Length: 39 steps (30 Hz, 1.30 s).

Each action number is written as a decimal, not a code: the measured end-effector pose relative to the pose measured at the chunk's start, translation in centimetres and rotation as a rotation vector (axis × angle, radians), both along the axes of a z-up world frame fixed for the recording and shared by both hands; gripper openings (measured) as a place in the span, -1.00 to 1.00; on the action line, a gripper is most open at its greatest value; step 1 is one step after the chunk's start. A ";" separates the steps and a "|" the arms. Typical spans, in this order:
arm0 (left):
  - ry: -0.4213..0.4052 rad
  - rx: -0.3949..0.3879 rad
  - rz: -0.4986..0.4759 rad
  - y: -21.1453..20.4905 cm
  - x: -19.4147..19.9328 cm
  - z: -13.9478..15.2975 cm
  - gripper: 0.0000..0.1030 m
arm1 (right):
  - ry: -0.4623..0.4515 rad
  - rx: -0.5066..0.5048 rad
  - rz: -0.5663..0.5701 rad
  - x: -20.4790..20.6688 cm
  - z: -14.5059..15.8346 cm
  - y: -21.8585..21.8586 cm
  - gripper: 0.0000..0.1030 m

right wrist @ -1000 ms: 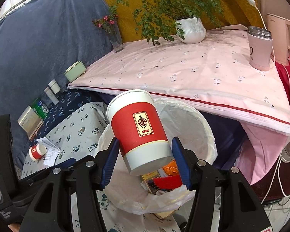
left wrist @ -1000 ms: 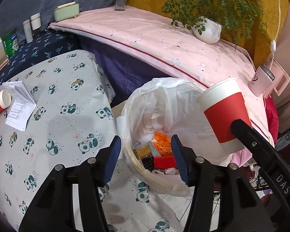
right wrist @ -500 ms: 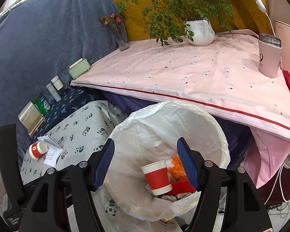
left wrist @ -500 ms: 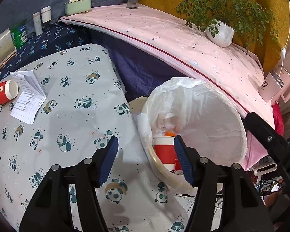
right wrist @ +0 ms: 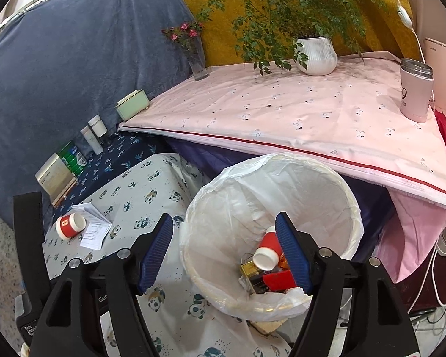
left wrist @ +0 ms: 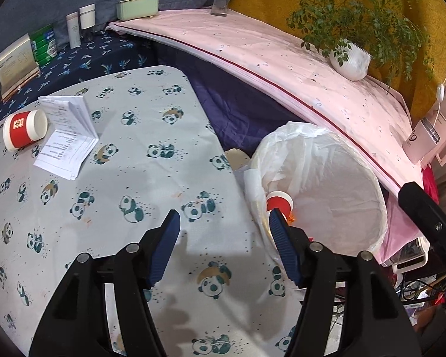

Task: Collect trash
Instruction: 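Move both open tools back to the last cup and receipt papers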

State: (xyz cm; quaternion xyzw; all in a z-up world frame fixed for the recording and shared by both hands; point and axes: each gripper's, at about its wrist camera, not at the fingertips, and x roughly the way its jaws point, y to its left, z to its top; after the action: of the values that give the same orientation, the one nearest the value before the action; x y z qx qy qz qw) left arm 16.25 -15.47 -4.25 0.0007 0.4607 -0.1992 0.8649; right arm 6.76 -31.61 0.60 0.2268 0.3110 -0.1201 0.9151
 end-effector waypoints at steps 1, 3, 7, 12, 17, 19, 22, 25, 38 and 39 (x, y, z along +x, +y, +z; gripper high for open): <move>-0.001 -0.003 0.006 0.4 0.0 0.1 0.15 | -0.002 -0.003 0.006 0.0 0.1 0.4 0.33; -0.007 -0.004 0.020 1.3 0.0 0.3 0.18 | -0.002 -0.009 0.019 0.1 0.3 1.1 0.33; -0.012 -0.018 0.066 3.7 0.2 0.8 0.24 | 0.003 -0.018 0.051 0.6 0.6 2.6 0.33; -0.018 -0.020 0.139 7.6 1.1 1.1 0.27 | 0.005 -0.028 0.095 1.9 0.7 4.8 0.33; -0.016 -0.018 0.225 12.2 2.4 1.0 0.27 | 0.009 -0.038 0.165 4.1 0.8 8.1 0.33; -0.019 -0.010 0.267 14.3 3.1 1.0 0.27 | 0.010 -0.036 0.190 4.9 0.6 9.4 0.33; -0.018 -0.012 0.320 16.8 4.0 1.0 0.30 | 0.014 -0.032 0.236 6.6 0.3 11.7 0.33; -0.030 -0.001 0.369 19.3 4.9 1.0 0.46 | 0.021 -0.035 0.280 8.4 0.0 13.9 0.33; -0.091 0.103 0.356 26.3 12.0 -1.0 0.50 | 0.074 -0.044 0.422 17.8 -3.5 20.7 0.33; -0.094 0.107 0.345 26.6 12.7 -1.3 0.50 | 0.081 -0.051 0.432 18.7 -3.9 21.2 0.33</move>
State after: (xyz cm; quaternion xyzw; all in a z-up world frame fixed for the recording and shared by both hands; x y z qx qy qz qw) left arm 28.96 11.16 -5.59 -0.0230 0.4230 -0.0229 0.9056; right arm 25.43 -10.46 -3.34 0.1268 0.3857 0.0619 0.9118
